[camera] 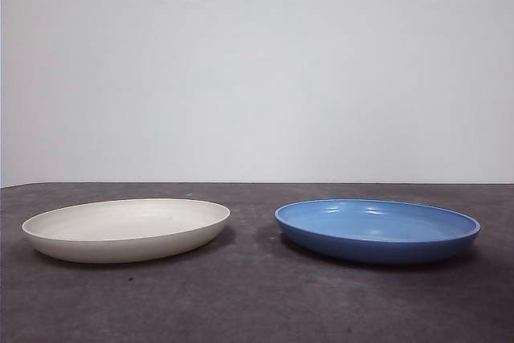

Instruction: Pick up the white plate, put it on the blue plate, put it on desk

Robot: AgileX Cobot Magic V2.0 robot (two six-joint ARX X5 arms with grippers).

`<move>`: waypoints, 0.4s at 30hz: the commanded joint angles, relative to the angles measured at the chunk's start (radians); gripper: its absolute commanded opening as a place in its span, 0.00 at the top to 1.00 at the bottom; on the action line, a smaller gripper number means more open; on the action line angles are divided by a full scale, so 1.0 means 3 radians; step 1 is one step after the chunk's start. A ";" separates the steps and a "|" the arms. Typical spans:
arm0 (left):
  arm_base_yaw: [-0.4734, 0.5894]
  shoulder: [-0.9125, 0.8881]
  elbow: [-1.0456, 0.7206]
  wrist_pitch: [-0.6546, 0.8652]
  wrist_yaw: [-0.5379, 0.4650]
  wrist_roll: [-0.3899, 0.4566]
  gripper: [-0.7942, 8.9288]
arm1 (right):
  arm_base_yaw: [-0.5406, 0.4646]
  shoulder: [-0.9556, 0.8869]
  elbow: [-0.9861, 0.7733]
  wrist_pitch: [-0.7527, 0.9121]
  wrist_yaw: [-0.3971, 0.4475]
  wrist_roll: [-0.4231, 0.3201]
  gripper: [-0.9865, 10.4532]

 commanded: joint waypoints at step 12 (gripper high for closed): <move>0.0006 0.0095 0.0553 -0.0468 0.0108 -0.0495 0.91 | -0.0006 -0.0005 0.0441 -0.0132 -0.0086 0.0462 0.91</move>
